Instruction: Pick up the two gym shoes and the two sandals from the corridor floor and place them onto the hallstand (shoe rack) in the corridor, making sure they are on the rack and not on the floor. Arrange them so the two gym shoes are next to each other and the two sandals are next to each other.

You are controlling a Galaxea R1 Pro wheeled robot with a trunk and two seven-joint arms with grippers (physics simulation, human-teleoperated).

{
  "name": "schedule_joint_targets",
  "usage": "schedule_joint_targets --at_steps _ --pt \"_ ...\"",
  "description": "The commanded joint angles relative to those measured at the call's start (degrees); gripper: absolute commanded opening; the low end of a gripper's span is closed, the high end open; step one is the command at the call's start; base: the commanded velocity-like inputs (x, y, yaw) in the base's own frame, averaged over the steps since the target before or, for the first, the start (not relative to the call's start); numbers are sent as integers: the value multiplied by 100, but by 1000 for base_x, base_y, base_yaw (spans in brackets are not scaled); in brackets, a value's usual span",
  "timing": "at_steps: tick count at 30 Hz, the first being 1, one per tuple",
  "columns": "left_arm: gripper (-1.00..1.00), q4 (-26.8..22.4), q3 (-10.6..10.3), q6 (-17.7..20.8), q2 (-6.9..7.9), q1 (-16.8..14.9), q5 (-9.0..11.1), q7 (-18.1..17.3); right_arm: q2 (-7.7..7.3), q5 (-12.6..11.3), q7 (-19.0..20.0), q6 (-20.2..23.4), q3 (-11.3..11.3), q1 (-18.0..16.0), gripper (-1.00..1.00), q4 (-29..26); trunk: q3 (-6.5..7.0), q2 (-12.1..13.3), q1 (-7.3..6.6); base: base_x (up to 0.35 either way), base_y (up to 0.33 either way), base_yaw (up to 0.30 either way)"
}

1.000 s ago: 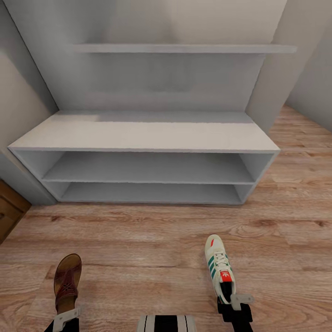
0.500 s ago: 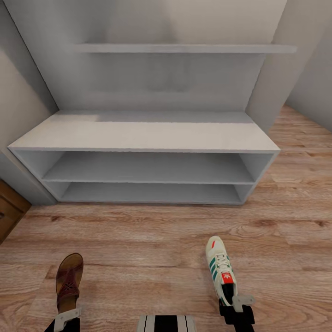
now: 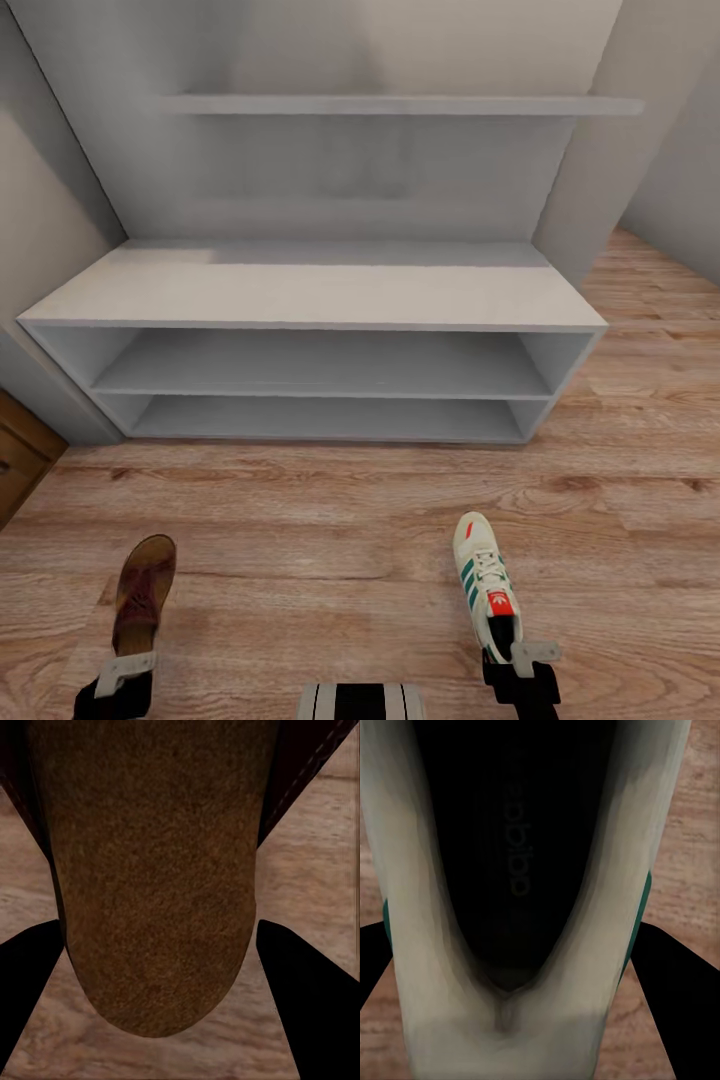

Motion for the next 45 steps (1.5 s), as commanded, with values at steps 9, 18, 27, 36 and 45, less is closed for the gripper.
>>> schedule_joint_targets --at_steps 9,18,27,36,45 --pt "-100 -42 36 1459 334 -996 -86 -737 -2 56 -29 -20 -42 -4 -100 15 -4 -1 -1 0 0 0" --pt "-100 -1 -298 3438 393 -2656 -993 -1212 -42 47 -42 -21 -51 -4 -100 14 -4 -1 -1 0 0 0" --pt "-100 28 -386 4380 443 -3603 -1062 -1677 -97 44 -44 -21 -46 -4 -100 19 -4 -1 -1 0 0 0" --pt "-100 -34 -627 5019 655 -4035 -1190 -1757 -92 47 -44 -21 -45 -4 -100 20 -4 -1 -1 0 0 0" --pt "-100 -169 -645 5119 693 -4076 -1209 -1886 -96 47 -41 -21 -45 -4 -100 20 -4 -1 -1 3 0 0"
